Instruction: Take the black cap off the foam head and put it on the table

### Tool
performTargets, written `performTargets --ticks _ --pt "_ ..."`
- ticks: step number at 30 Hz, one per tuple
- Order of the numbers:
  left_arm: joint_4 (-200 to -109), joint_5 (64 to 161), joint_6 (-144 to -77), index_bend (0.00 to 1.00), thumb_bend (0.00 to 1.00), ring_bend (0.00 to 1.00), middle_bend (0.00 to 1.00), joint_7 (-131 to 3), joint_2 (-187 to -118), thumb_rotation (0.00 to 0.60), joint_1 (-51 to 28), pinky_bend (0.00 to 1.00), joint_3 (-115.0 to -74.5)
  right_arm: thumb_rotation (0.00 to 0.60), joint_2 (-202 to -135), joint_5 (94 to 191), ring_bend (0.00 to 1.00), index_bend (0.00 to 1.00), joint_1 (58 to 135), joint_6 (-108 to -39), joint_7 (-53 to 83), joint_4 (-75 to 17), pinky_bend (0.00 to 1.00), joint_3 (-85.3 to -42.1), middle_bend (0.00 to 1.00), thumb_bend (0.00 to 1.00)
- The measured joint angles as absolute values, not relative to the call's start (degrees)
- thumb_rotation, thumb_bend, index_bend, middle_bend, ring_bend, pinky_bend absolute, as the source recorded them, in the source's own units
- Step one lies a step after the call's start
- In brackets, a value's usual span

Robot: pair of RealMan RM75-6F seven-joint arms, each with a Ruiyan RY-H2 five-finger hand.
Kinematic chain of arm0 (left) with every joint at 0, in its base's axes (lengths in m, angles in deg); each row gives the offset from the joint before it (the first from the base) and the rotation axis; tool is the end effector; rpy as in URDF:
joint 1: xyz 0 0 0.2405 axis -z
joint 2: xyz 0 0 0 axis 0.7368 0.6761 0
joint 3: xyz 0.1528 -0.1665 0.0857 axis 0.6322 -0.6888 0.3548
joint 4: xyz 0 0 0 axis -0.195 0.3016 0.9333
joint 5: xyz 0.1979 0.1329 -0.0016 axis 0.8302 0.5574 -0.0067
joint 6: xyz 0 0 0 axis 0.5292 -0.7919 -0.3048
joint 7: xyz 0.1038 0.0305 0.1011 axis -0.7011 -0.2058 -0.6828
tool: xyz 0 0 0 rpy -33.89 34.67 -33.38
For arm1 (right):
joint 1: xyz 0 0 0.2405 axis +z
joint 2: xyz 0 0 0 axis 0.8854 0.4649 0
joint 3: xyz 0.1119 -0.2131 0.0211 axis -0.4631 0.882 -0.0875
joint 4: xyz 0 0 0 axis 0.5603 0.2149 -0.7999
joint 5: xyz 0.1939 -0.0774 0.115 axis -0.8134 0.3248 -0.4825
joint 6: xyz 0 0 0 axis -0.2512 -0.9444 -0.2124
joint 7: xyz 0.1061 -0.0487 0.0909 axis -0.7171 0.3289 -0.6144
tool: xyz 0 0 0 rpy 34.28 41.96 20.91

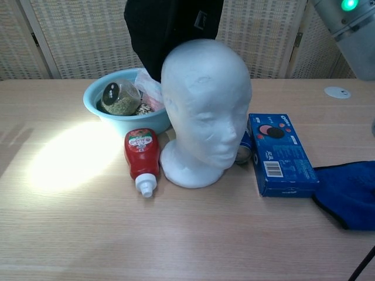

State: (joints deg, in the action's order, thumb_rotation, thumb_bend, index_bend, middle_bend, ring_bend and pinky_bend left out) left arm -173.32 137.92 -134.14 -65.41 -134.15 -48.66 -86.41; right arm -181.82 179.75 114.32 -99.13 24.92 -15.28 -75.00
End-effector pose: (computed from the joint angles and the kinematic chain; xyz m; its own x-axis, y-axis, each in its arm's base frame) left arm -0.3281 0.1403 0.1231 0.4300 0.0491 0.9015 0.8984 0.0749 -0.4327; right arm -0.0246 -0.3834 0.0502 0.0789 0.6037 0.7933 -0.5728 -0.6238 0.5317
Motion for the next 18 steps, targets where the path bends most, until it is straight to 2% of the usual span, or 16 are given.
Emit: performTargets --ticks 18 --pt "-173.3 137.8 -133.5 0.0 0.25 0.0 0.0 -65.7 -134.4 0.6 -48.1 0.0 -86.5 0.6 -176.1 174.6 0.23 0.98 113.8 -97.4 25.4 -10.6 0.0 -75.0 0.51 0.61"
